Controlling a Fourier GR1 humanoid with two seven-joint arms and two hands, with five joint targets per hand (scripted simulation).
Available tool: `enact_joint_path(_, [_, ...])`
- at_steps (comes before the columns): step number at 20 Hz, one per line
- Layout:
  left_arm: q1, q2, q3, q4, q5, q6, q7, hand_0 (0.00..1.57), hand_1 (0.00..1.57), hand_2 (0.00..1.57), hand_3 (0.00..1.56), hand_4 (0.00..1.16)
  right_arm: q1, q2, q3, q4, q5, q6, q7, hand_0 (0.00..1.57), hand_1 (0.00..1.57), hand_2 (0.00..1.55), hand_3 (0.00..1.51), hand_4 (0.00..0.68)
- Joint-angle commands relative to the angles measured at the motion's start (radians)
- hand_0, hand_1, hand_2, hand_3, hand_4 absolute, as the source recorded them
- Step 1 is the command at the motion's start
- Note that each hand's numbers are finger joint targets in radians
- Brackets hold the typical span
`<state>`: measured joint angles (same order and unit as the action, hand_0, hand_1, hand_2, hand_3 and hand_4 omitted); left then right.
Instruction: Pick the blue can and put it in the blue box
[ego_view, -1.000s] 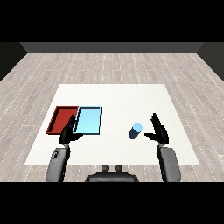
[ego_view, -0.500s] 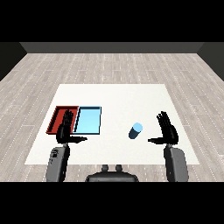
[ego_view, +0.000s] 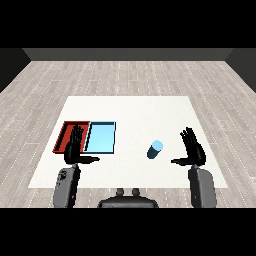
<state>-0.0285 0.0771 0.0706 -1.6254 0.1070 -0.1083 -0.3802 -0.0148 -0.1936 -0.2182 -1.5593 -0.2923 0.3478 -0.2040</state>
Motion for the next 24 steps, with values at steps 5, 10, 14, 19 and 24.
enact_joint_path(5, [0.040, -0.011, -0.015, -0.131, 0.004, 0.021, 0.074, 0.00, 0.00, 0.00, 0.00, 0.00, 0.061, 0.034, 0.022, -0.090, -0.041, 0.017, 0.069, 0.00, 0.00, 0.00, 0.00, 0.000])
enact_joint_path(10, [0.063, -0.015, -0.002, -0.039, 0.020, -0.024, -0.019, 0.00, 0.00, 0.00, 0.00, 0.00, 0.008, 0.099, 0.060, -0.022, 0.006, -0.032, 0.021, 0.00, 0.00, 0.00, 0.00, 0.000])
enact_joint_path(14, [0.000, -0.030, -0.001, 0.045, -0.017, 0.012, -0.059, 0.00, 0.00, 0.00, 0.00, 0.00, -0.120, 0.081, 0.018, 0.128, -0.044, -0.036, 0.047, 0.00, 0.00, 0.00, 0.00, 0.000])
enact_joint_path(19, [0.023, 0.009, 0.038, -0.018, 0.018, -0.008, -0.006, 0.00, 0.00, 0.00, 0.00, 0.00, -0.052, 0.127, 0.070, 0.123, -0.005, -0.046, -0.004, 0.00, 0.00, 0.00, 0.00, 0.000])
enact_joint_path(24, [0.046, 0.004, 0.028, -0.057, 0.040, -0.032, -0.005, 0.00, 0.00, 0.00, 0.00, 0.00, 0.052, 0.175, 0.111, 0.128, 0.032, -0.052, -0.069, 0.00, 0.00, 0.00, 0.00, 0.000])
